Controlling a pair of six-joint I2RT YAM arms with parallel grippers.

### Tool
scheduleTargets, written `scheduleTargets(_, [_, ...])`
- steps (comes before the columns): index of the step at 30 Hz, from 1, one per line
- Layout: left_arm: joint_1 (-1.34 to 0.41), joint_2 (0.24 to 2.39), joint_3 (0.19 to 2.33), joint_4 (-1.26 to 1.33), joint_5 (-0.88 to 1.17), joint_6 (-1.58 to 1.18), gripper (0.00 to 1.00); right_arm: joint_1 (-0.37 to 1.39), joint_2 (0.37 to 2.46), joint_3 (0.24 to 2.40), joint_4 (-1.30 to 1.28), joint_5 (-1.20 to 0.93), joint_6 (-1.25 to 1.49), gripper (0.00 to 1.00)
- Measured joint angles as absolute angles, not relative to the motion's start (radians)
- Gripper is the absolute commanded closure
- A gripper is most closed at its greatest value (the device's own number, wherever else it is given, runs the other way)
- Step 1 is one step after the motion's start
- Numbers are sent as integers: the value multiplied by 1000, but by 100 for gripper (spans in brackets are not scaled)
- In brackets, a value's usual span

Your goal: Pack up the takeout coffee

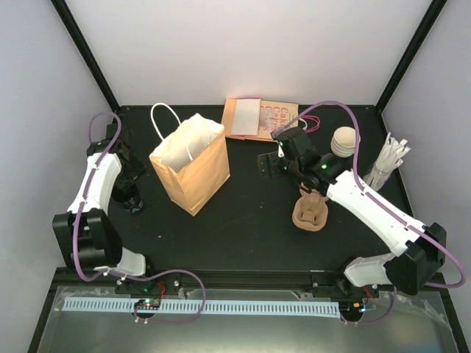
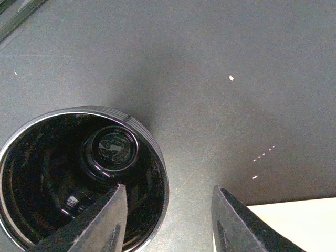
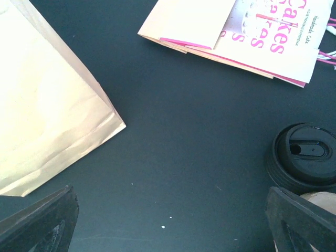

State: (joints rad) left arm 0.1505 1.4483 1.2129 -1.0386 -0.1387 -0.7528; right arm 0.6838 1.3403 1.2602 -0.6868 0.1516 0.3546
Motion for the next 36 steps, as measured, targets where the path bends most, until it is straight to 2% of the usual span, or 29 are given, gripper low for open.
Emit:
scheduleTargets(2, [150,1451,1213,-1036,-139,-753,68,684,1341,1262,-688,153,357,0])
scheduleTargets(3, [151,1453,1213,-1034,-138,-754,69,684,1341,1262,-690,154,357,0])
scheduleTargets(18, [163,1489,1212,-1016,-138,-754,69,684,1341,1262,-699,154,366,0])
scheduleTargets(20, [164,1489,1211,-1015,-138,-754,74,684,1341,1262,-699,154,367,0])
scheduleTargets(23, [164,1494,1205,-1014,-138,-755,89,684,1341,1262,-699,154,369,0])
scheduleTargets(31, [170,1501,1201,-1013,-139,-756,87,684,1341,1262,-699,153,369,0])
scheduleTargets(34, [171,1501,1201,-1013,-139,-756,90,684,1341,1262,-699,153,369,0])
scheduleTargets(36, [171,1501,1201,-1013,-139,-756,97,684,1341,1262,-699,153,369,0])
